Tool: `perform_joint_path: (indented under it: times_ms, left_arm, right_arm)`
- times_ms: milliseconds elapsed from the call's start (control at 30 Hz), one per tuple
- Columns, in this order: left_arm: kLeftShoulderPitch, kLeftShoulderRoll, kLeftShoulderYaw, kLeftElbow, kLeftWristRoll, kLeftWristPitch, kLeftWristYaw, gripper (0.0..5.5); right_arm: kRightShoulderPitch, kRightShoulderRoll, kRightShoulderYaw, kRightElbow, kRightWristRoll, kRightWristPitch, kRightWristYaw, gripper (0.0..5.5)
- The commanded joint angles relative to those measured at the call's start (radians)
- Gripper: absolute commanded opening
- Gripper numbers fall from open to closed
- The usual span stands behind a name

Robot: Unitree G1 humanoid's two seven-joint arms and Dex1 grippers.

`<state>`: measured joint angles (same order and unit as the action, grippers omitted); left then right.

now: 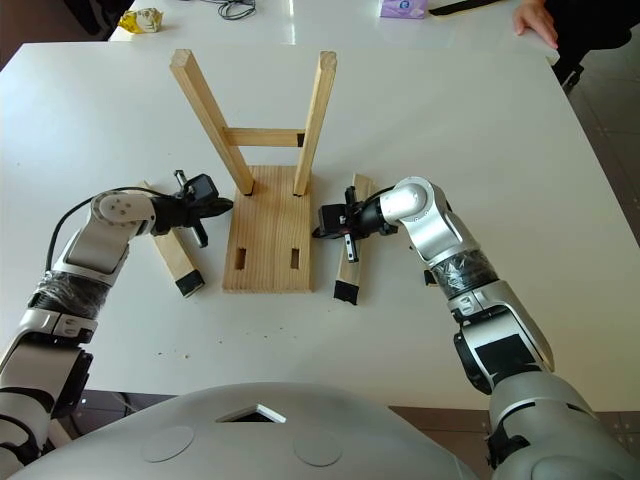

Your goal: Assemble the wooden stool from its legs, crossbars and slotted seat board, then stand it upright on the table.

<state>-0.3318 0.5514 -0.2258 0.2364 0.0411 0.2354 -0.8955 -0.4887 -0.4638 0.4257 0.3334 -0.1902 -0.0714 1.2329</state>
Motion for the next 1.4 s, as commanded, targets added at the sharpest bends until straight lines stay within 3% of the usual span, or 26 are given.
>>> perform_joint_path:
  times_ms: [33,300,600,900,1233,1400]
  left_arm:
    - [0.005,-0.084,-0.017,-0.048,-0.067,-0.007,-0.021,0.0]
    - [-0.011,-0.129,-0.009,-0.031,-0.064,-0.007,0.001,0.0]
    - [0.105,-0.072,0.078,-0.124,-0.109,0.021,0.027,0.0]
    - [0.116,-0.041,0.155,-0.095,-0.123,0.015,0.09,0.0]
    - [0.251,-0.031,0.181,-0.336,-0.188,0.107,0.107,0.0]
    - [0.34,-0.029,0.156,-0.428,-0.194,0.142,0.118,0.0]
  right_arm:
    - [-0.032,0.037,-0.007,-0.012,0.045,0.003,-0.012,0.04]
    - [-0.052,0.03,-0.028,-0.002,0.053,0.004,-0.033,0.04]
    - [-0.035,-0.044,-0.146,-0.129,0.126,0.065,-0.037,0.04]
    - [0.027,-0.061,-0.104,-0.21,0.152,0.103,-0.042,0.04]
    - [-0.008,-0.229,-0.15,-0.233,0.162,0.017,0.043,0.04]
    - [0.043,-0.295,-0.114,-0.238,0.166,-0.034,0.124,0.04]
